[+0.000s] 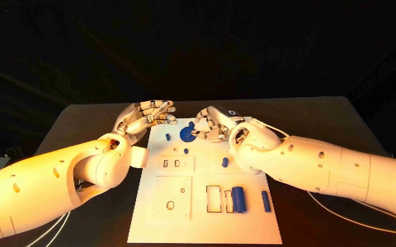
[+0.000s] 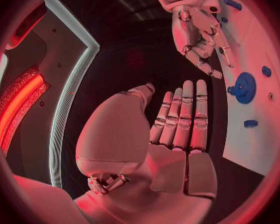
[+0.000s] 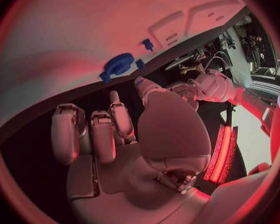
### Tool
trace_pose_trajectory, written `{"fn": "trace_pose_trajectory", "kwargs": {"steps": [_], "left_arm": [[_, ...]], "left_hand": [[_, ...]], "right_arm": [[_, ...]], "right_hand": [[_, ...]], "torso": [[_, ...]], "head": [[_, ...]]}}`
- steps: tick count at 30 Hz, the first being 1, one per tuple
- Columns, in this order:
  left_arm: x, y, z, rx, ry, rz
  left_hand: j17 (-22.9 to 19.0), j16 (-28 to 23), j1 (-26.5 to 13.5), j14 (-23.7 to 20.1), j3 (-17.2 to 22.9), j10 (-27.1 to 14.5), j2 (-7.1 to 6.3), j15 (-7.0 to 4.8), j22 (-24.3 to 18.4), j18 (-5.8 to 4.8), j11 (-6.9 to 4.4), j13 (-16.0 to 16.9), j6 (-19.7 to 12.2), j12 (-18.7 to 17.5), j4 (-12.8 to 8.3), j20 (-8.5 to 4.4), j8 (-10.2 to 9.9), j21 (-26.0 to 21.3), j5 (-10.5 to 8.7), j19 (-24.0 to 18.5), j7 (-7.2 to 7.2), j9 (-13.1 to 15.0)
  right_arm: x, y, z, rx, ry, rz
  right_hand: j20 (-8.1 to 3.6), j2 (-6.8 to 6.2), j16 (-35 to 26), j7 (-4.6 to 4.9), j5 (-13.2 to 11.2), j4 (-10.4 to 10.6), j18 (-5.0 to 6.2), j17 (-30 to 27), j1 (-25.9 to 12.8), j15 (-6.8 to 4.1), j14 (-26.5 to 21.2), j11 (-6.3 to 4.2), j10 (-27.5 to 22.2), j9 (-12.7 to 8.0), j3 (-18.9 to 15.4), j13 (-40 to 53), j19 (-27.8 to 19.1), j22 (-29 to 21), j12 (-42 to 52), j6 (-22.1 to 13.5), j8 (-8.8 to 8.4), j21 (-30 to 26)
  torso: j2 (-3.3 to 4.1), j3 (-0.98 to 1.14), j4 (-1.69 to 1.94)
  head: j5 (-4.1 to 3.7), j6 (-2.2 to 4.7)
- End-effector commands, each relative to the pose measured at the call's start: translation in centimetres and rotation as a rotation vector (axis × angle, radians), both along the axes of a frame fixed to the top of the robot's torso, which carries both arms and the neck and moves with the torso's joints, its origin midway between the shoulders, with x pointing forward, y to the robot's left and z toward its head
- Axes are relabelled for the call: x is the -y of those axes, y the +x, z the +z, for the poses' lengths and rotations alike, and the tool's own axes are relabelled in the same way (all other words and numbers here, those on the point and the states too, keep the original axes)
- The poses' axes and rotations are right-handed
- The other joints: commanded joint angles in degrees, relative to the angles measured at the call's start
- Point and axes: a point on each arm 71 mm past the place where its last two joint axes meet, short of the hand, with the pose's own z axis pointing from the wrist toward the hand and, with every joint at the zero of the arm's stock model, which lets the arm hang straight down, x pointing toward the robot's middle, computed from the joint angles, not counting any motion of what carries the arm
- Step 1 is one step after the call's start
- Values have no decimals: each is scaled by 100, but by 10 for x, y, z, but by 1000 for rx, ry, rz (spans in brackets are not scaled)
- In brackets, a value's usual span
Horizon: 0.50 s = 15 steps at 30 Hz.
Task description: Assemble the parts on the task board
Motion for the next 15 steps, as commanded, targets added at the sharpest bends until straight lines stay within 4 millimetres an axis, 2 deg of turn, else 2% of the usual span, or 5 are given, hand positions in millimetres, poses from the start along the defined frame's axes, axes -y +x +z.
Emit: {"fn": "trace_pose_trajectory", "kwargs": {"steps": [1,6,12,13,15], "left_arm": [[-2,1,1,6,-6,-11],[-8,7,-2,4,-1,2],[-11,15,-8,-3,-1,9],[-11,17,-9,-4,-2,11],[-12,19,-11,-8,-3,15]], "left_hand": [[6,0,-9,-66,34,26,-67,-5,6,100,19,-9,-14,-26,6,0,27,24,-24,-65,114,6],[7,-40,-17,-140,47,23,-72,12,-1,96,27,-9,-26,-45,5,16,24,10,-25,-126,118,10],[2,-138,-29,-262,74,19,-80,46,-38,88,45,-8,-46,-81,1,63,19,-60,-25,-290,132,18],[1,-146,-30,-270,77,19,-80,49,-42,88,46,-8,-47,-84,1,67,19,-68,-25,-305,133,19],[0,-151,-30,-275,78,19,-80,51,-45,87,47,-8,-48,-86,0,70,19,-72,-25,-313,133,20]], "right_arm": [[12,-2,12,-33,130,30],[39,-3,22,-127,225,50],[69,-4,24,-206,260,54],[74,-3,23,-215,257,53],[83,-2,22,-227,246,49]], "right_hand": [[-7,-17,-9,-8,0,3,5,1000,57,9,485,3,19,-6,-32,-20,-70,475,-10,12,-25,-93],[5,57,-163,21,-1,-39,127,632,337,25,382,25,-253,-24,93,-283,-408,63,-278,-31,-80,-594],[14,24,-233,42,-7,-148,185,503,676,35,347,38,-528,-36,297,-589,-577,-143,-586,-57,-123,-880],[10,-13,-254,51,339,-186,198,464,786,32,334,39,-607,-38,379,-675,-614,-185,-678,-64,-134,-943],[15,-84,-277,52,365,-227,212,422,877,37,320,40,-699,-39,440,-807,-657,-237,-803,-57,-140,-1021]], "torso": [[-63,-15,-45],[-163,-49,-133],[-321,-118,-212],[-343,-131,-220],[-381,-153,-234]], "head": [[18,29],[36,71],[45,63],[36,57],[19,46]]}}
